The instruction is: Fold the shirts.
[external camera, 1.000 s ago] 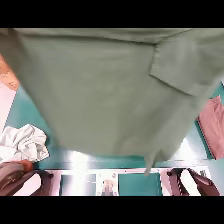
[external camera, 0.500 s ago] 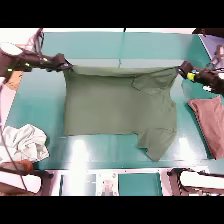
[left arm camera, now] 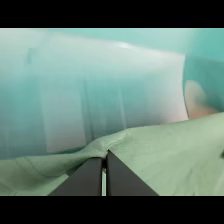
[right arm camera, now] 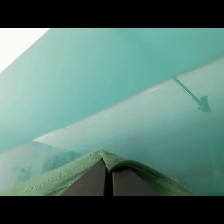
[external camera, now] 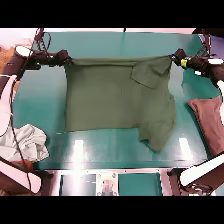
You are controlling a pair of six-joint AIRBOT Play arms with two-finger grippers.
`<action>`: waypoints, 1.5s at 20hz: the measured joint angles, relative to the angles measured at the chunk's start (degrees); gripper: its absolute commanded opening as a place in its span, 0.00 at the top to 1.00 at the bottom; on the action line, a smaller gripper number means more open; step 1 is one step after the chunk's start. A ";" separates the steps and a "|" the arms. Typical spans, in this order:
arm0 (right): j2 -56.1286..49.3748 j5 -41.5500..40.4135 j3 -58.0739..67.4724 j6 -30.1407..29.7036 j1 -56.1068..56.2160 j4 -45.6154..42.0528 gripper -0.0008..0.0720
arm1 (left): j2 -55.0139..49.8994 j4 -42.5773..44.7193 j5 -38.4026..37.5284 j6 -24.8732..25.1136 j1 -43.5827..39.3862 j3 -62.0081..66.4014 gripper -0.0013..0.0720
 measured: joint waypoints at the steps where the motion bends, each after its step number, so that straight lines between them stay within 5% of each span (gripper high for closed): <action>1: -0.35 0.13 0.76 0.15 0.00 0.09 0.97 | -0.13 -0.07 0.42 0.55 0.00 0.15 0.96; 6: -1.18 4.87 2.40 2.49 -0.37 -6.58 0.97 | -0.55 3.32 -2.34 1.51 -0.02 0.46 0.96; 14: -1.29 21.62 0.79 11.47 -2.62 -28.57 0.97 | -0.57 13.05 -18.25 -2.25 -0.07 -1.36 0.96; 25: -1.36 23.80 -4.46 13.53 -2.82 -33.86 0.94 | -0.76 13.29 -19.96 -3.85 -0.13 -10.67 0.94; 27: -1.36 24.00 -4.50 13.70 -2.84 -34.05 0.65 | -0.98 12.92 -20.85 -3.85 -0.15 -10.95 0.13; 30: -0.96 27.89 -3.21 14.40 -4.11 -34.01 0.63 | -1.01 12.26 -27.39 -5.27 1.03 -9.07 0.10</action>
